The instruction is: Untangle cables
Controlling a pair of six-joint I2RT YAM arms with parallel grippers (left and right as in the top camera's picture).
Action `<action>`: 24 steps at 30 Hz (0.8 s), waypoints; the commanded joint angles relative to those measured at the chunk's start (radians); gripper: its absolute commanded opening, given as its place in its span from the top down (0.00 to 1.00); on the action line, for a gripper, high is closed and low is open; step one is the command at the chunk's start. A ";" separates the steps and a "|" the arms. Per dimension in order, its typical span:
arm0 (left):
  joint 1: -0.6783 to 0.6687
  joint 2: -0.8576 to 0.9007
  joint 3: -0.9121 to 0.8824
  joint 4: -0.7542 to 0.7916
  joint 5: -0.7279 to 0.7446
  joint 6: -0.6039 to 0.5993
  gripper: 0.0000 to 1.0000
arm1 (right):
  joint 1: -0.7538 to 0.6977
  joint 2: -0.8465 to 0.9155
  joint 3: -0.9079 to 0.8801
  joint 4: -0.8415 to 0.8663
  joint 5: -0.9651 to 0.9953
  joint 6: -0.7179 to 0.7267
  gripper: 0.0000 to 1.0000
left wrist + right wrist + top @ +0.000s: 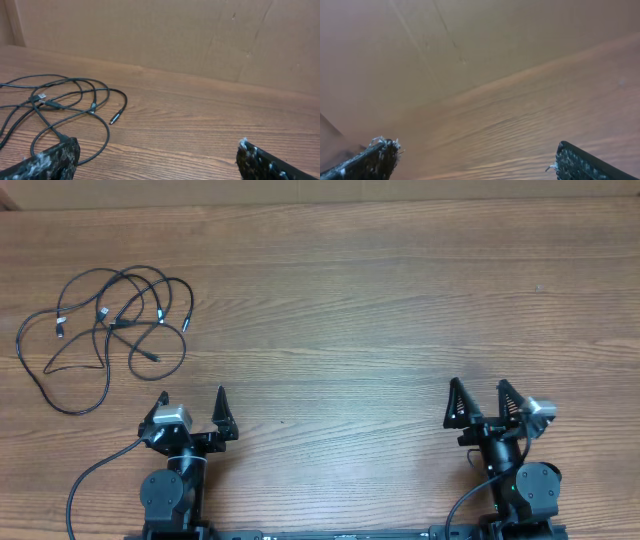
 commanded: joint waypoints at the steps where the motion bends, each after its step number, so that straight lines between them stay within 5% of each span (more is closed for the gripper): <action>1: -0.007 -0.004 -0.004 0.002 -0.016 0.023 0.00 | 0.005 -0.008 -0.011 0.006 0.013 -0.243 0.00; 24: -0.007 -0.004 -0.004 0.002 -0.016 0.023 0.01 | 0.005 -0.008 -0.011 0.005 -0.006 -0.291 0.00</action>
